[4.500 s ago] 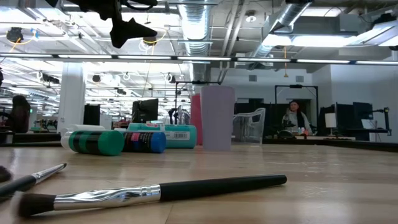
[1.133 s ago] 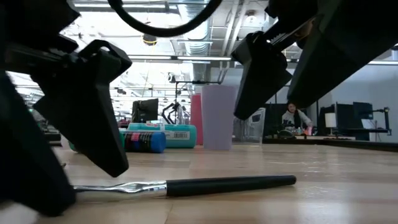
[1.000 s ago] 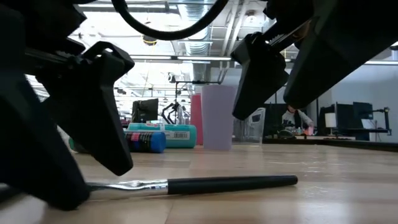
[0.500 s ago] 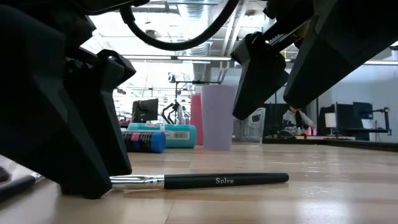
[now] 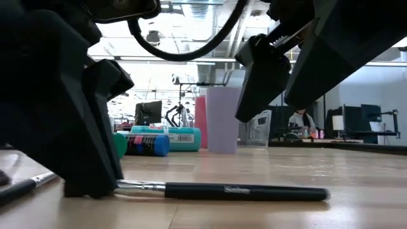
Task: Pick & Place Paint Supplies
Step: Put the black paint brush into the violet cup
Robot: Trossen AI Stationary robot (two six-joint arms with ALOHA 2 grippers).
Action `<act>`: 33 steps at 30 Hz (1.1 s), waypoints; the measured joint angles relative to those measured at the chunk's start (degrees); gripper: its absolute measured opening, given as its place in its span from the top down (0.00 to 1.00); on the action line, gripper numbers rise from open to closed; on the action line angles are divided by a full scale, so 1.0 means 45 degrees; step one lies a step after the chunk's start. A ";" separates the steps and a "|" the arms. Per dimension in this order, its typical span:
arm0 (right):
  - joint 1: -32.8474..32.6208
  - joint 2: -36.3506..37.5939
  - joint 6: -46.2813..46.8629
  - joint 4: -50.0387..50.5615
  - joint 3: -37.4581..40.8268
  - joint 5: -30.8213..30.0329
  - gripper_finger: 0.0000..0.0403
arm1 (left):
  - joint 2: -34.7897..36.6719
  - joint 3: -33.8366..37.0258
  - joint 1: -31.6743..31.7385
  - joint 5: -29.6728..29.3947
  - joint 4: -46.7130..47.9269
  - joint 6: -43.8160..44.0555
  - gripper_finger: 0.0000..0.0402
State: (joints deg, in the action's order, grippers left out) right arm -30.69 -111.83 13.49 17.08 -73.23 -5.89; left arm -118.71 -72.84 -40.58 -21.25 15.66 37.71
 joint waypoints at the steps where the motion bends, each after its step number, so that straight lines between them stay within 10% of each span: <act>1: 0.0022 0.0004 0.0022 -0.0012 0.0000 0.0017 0.23 | 0.0063 0.0020 0.0033 -0.0063 0.0130 0.0020 0.98; 33: 0.0565 0.0004 0.1695 0.0668 0.0000 0.0812 0.36 | 0.1549 0.0006 0.1421 -0.0302 0.0010 -0.0999 0.99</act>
State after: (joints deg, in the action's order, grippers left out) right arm -28.15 -111.81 21.12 20.08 -73.23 -2.24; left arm -111.74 -72.82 -34.18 -22.61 15.70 33.21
